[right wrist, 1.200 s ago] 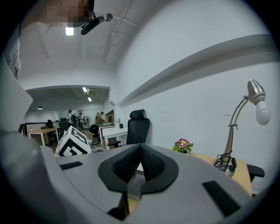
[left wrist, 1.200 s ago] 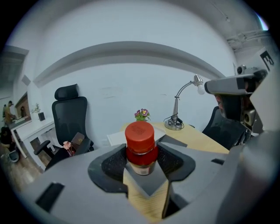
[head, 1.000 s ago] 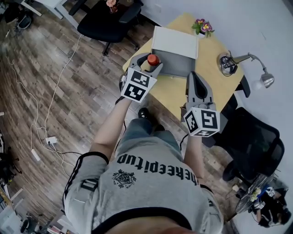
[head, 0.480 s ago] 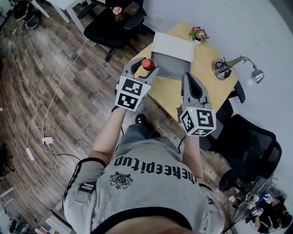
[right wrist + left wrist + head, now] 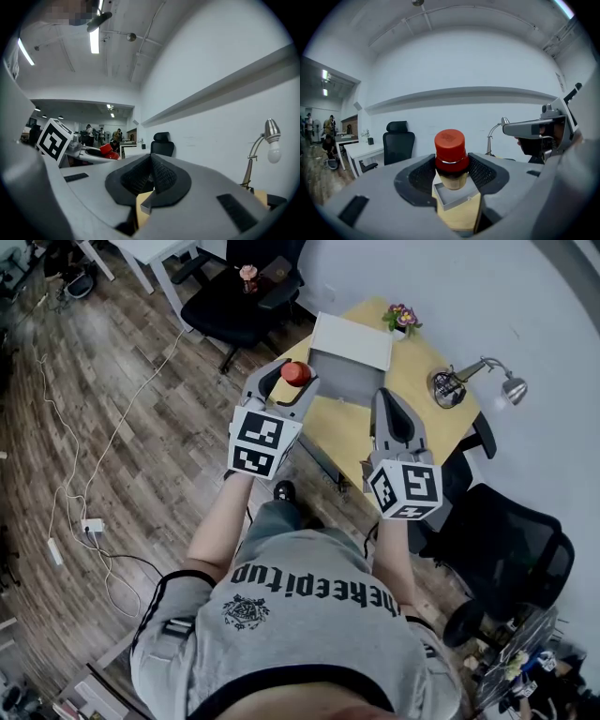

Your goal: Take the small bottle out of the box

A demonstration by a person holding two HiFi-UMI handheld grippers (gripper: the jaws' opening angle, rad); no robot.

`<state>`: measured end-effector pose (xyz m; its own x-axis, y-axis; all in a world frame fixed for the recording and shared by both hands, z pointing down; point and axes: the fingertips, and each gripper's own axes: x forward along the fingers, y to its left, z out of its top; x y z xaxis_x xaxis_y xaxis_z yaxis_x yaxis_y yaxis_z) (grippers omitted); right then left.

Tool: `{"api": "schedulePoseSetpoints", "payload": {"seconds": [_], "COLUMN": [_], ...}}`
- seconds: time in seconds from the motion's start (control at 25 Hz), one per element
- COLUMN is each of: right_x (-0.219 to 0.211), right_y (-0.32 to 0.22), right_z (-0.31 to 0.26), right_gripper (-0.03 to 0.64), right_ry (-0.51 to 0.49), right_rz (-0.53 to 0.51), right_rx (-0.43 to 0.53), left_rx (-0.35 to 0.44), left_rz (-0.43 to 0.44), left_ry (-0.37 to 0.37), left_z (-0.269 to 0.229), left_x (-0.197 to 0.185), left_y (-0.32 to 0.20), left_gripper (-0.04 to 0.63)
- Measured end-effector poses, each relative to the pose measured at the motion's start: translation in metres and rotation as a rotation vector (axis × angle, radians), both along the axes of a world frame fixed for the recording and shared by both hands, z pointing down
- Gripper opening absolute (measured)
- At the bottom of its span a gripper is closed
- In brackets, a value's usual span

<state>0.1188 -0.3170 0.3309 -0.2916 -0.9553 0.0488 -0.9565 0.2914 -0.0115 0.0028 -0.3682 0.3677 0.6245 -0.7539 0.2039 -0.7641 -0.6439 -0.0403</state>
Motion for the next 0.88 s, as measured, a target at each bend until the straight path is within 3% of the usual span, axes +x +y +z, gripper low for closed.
{"api": "schedulePoseSetpoints", "payload": {"seconds": [0.88], "right_x": [0.024], "right_y": [0.09], "right_z": [-0.048], "right_gripper": [0.002], "right_ry": [0.023], "right_rz": [0.013], "right_rx": [0.143], "left_rx": [0.139], "left_rz": [-0.113], "left_ry": [0.126], "left_z": [-0.063], "left_x": [-0.009], "left_y": [0.105], "left_gripper": [0.219]}}
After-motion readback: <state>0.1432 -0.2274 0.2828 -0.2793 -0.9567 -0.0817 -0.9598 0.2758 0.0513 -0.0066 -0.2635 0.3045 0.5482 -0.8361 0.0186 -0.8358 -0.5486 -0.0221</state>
